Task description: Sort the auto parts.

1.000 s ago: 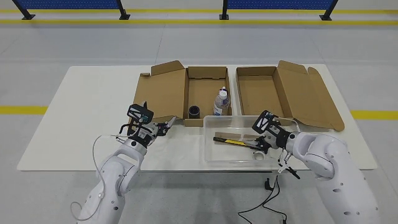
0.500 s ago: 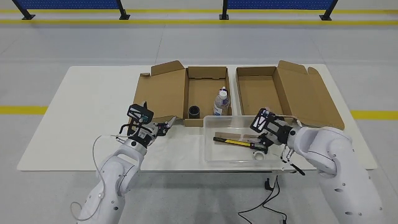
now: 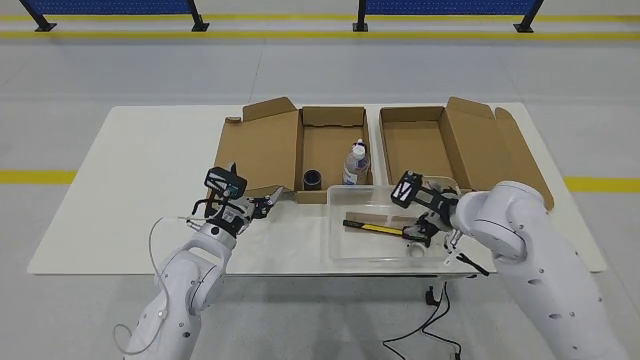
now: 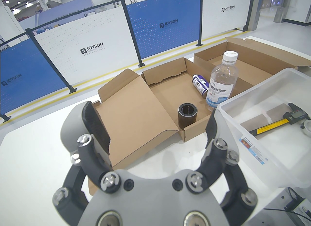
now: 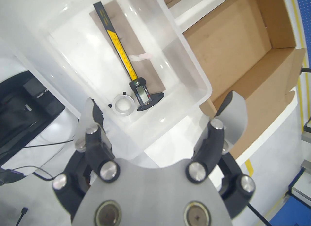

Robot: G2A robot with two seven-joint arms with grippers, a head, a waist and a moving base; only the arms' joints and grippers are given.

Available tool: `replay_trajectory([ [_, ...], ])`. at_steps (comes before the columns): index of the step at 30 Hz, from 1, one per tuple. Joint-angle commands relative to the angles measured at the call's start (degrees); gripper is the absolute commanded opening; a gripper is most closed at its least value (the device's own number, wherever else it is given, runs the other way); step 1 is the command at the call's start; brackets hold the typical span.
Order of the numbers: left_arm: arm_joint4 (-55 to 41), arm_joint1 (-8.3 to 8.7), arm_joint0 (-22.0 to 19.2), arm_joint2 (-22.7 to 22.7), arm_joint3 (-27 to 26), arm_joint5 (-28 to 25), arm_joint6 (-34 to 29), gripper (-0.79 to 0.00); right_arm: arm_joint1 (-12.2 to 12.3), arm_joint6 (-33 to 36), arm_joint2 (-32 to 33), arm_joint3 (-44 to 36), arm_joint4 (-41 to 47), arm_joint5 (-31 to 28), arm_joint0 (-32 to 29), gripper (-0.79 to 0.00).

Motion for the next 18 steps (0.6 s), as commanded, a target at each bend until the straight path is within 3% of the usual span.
replay_trajectory([
  [1,0.00,0.00,0.00,0.00,0.00,0.00,0.00,0.000,1.02,0.22,-2.44,1.87,0.94,0.22,1.48,0.000],
  [5,0.00,0.00,0.00,0.00,0.00,0.00,0.00,0.000,2.61,0.81,-7.33,4.65,3.99,0.82,4.74,-0.015],
  [7,0.00,0.00,0.00,0.00,0.00,0.00,0.00,0.000,3.08,1.39,-9.14,5.17,4.91,1.40,6.34,-0.169],
  [18,0.00,0.00,0.00,0.00,0.00,0.00,0.00,0.000,2.54,1.80,-15.00,6.29,4.60,5.45,7.93,-0.055],
])
